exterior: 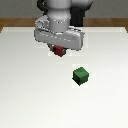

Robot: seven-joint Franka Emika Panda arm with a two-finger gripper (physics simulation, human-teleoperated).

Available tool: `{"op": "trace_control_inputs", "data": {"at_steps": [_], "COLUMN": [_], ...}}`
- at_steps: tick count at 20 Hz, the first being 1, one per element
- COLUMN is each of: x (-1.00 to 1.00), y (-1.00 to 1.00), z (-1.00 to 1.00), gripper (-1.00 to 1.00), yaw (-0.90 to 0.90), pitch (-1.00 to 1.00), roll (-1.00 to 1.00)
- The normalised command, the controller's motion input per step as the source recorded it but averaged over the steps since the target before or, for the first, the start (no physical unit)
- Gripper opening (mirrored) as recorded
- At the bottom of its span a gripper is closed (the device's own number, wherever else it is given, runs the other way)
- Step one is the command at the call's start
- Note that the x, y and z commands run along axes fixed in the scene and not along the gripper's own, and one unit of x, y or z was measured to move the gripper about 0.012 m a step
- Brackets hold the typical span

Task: Place the red cube on top of the green cube.

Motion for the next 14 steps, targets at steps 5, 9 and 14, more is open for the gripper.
{"op": "trace_control_inputs", "data": {"at_steps": [5,9,14], "x": [0.0,0.0,0.2], "y": [0.04,1.0,0.6], "z": [0.4,0.0,0.0], "gripper": [-1.0,-1.0,-1.0], "yaw": [0.0,0.0,0.0], "pitch": [0.0,0.0,0.0], "roll": [0.0,0.0,0.0]}}
